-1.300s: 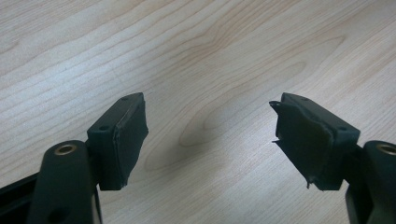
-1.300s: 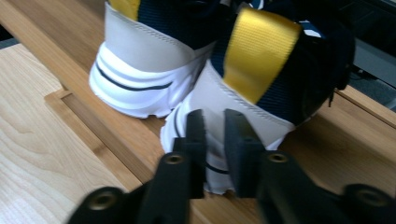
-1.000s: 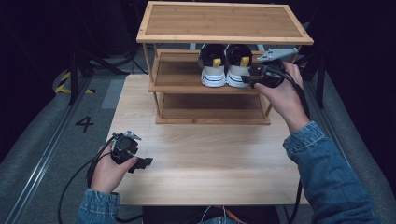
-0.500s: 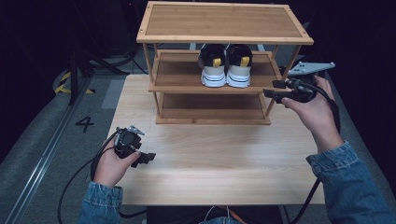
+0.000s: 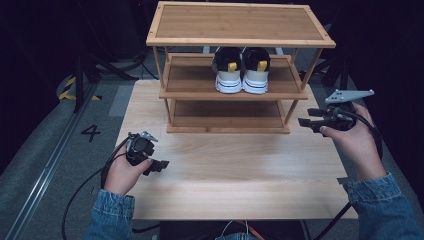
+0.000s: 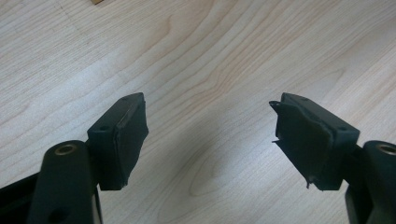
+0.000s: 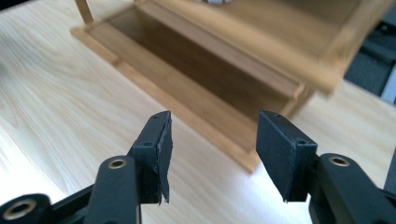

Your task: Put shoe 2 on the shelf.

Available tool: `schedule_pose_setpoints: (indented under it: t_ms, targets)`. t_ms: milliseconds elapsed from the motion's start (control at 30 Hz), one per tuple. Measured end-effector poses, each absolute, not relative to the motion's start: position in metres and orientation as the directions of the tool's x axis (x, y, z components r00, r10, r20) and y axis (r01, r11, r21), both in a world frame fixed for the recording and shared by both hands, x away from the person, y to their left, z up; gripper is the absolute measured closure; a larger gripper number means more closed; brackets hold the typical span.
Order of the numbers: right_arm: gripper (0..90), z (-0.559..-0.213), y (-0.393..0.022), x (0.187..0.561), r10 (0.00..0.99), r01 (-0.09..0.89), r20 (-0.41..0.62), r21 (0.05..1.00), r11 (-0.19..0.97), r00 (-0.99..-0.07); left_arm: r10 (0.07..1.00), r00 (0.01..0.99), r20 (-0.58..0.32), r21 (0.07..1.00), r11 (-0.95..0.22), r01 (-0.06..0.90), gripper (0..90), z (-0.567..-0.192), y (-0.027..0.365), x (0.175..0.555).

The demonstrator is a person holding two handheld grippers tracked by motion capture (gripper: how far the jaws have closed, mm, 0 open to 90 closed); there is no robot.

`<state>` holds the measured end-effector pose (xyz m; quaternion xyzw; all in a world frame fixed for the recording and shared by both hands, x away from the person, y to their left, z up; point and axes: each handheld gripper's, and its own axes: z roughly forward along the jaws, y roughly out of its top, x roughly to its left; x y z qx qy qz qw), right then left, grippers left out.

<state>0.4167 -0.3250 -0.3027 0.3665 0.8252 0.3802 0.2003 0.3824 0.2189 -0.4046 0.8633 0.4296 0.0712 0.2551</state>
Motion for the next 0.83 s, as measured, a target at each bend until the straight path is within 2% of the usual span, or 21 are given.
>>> schedule_pose_setpoints:
  t_ms: [500,833]
  targets:
    - [45.8,-0.393,-0.361,0.403,0.797,0.592,0.054,0.7,0.399,-0.601,0.789,0.607,-0.094,0.496,-0.492,0.715,25.6,-0.407,0.221,0.385]
    - [41.4,-0.414,-0.368,0.403,0.816,0.629,0.067,0.675,0.386,-0.574,0.799,0.591,-0.109,0.499,-0.47,0.728,22.8,-0.409,0.222,0.385]
